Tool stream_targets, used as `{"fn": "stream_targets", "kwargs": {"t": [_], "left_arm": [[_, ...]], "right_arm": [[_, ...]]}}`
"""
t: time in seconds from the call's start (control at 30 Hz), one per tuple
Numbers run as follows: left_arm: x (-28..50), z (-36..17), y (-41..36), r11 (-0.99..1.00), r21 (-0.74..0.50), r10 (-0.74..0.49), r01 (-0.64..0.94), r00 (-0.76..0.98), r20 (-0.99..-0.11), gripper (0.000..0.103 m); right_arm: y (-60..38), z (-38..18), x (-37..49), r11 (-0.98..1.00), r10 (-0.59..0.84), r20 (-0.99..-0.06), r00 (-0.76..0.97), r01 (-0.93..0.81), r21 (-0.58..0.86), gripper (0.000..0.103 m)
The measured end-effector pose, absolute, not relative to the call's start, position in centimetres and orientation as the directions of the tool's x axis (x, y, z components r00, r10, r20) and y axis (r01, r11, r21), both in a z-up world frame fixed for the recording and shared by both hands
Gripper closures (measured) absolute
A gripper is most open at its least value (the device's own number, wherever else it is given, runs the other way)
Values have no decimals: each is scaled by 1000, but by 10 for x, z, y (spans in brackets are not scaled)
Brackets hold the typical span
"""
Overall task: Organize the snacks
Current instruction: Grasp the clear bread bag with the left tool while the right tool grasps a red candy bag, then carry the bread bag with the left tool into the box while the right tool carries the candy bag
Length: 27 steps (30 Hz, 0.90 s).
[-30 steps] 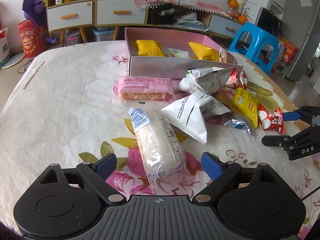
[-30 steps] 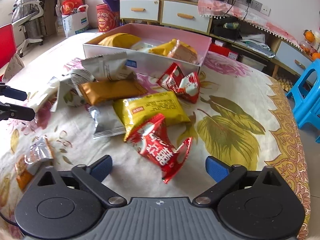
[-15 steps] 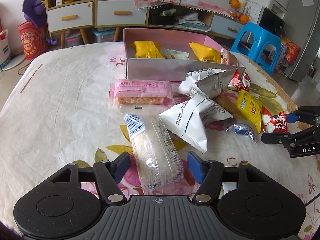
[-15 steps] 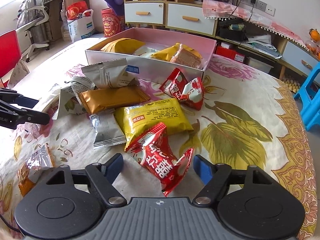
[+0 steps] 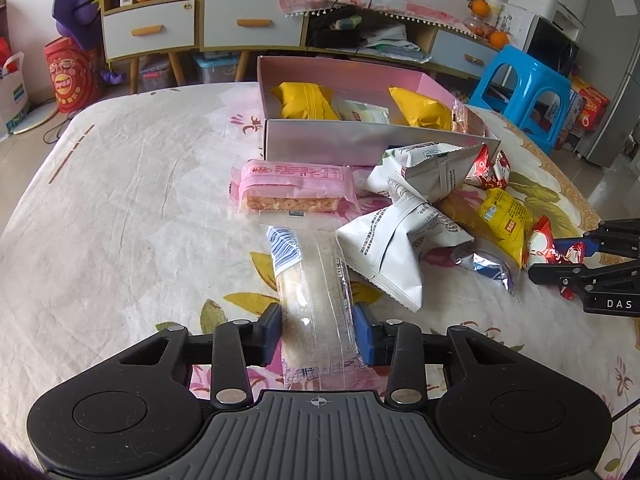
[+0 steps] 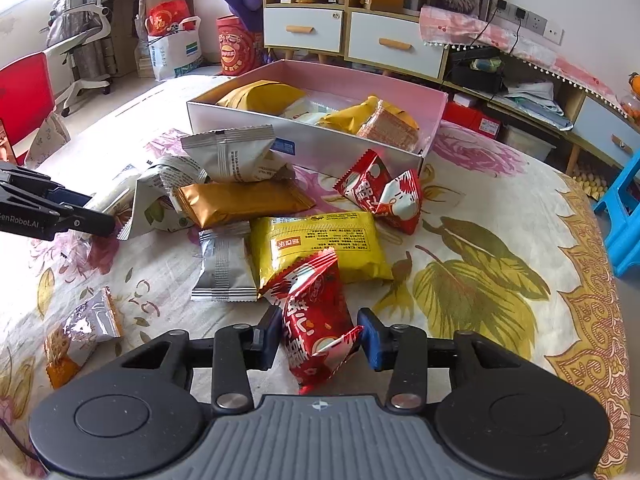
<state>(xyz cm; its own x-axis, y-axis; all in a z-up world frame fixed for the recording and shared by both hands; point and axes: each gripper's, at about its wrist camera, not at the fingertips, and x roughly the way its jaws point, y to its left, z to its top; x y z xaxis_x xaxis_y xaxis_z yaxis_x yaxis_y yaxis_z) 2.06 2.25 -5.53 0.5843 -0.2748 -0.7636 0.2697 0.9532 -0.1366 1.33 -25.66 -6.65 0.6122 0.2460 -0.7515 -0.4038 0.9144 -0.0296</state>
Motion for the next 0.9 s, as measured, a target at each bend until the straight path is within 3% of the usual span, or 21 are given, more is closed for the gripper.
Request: {"fn": "stream_targets", "kwargs": {"t": [0.9], "left_arm": [[31, -11, 26, 945, -221, -325, 240, 618, -716, 70]], "right_arm": [[-245, -15, 22, 941, 244, -680, 691, -339, -7, 70]]}}
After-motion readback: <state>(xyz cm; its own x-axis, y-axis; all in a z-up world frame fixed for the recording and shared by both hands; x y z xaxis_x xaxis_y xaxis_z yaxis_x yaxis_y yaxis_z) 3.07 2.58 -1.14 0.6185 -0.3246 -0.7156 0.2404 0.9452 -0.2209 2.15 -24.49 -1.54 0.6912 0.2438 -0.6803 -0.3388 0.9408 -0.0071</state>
